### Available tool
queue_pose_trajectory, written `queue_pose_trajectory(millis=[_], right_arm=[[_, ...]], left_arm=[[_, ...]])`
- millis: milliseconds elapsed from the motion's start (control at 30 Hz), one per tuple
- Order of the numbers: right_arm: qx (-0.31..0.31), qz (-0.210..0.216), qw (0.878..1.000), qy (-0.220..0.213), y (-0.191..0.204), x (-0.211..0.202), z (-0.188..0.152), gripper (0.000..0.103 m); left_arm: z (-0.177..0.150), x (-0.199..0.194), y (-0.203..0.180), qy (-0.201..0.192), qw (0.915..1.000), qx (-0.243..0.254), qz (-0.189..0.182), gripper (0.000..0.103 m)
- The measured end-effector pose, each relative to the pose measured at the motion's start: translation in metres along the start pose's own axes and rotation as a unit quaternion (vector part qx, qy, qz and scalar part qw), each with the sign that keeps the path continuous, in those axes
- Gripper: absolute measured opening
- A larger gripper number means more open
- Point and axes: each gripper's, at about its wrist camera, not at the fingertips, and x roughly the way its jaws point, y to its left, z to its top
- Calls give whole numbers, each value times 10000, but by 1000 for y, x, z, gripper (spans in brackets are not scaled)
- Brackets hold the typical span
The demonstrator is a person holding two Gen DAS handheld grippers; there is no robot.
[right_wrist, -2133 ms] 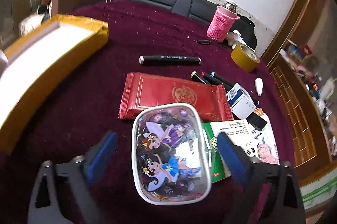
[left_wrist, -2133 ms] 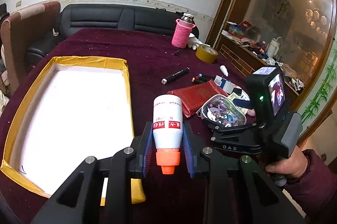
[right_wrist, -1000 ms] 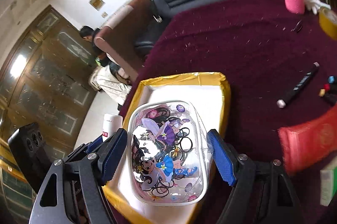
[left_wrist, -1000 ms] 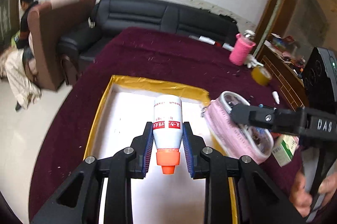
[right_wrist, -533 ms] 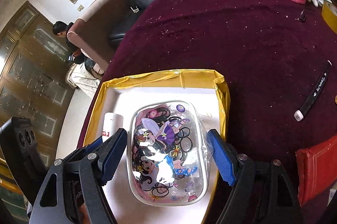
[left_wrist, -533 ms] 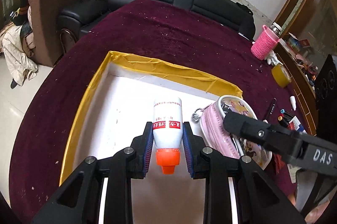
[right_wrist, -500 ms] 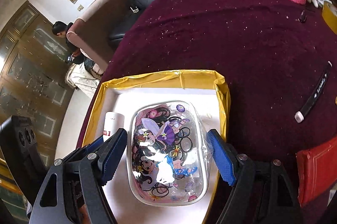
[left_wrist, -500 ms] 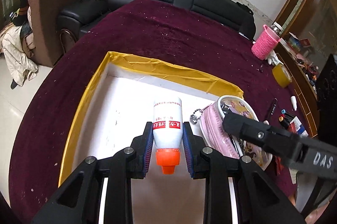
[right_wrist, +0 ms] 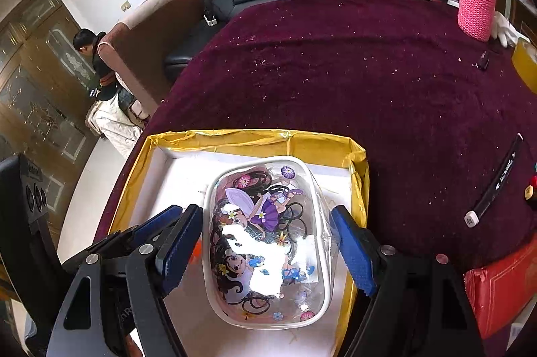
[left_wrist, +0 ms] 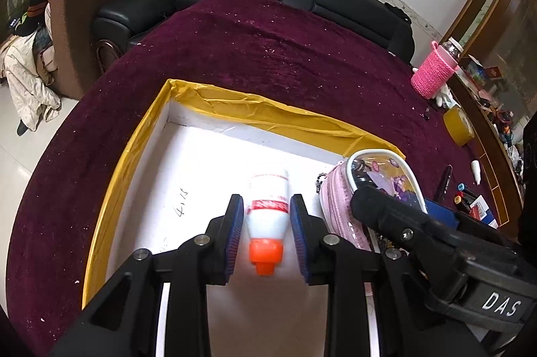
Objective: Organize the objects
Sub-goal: 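Lower the pouch and bottle into the yellow-rimmed tray and open both tools, then grasp a black marker with the left tool while the right tool grasps the white barcode box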
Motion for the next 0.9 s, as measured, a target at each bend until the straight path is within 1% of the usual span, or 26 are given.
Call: queue_pose_trajectory(millis=[67, 100, 167, 233, 300, 467, 567, 667, 767, 900], right_arm=[[11, -15, 10000, -21, -1, 0, 1, 84], [19, -15, 10000, -40, -1, 1, 2, 84], [62, -5, 10000, -72, -2, 1, 3, 84], [144, 77, 9998, -86, -4, 1, 3, 87], [216, 142, 9996, -84, -6, -1, 4, 88], [320, 214, 9990, -223, -12, -19, 4, 88], [245, 187, 9988, -372, -16, -40, 1, 89], [125, 84, 9986, -509, -23, -62, -10, 92], [-20, -61, 9979, -645, -35, -85, -28, 93], [-117, -336, 9952, -910, -61, -120, -55, 94]], left_arm=[[1, -1, 2, -28, 10000, -53, 46, 39], [1, -2, 3, -52, 9999, -91, 63, 41], [1, -4, 6, -78, 9998, -167, 67, 51], [1, -9, 9, -155, 9995, -253, 72, 55], [2, -14, 11, -216, 9993, -288, 71, 58], [0, -37, 13, -402, 9984, -392, -19, 73], [-5, -55, 11, -511, 9978, -406, -72, 80], [-12, -74, 5, -575, 9975, -389, -93, 82], [-24, -95, -9, -672, 9970, -256, -276, 85], [-40, -117, -40, -747, 9953, 77, -609, 89]])
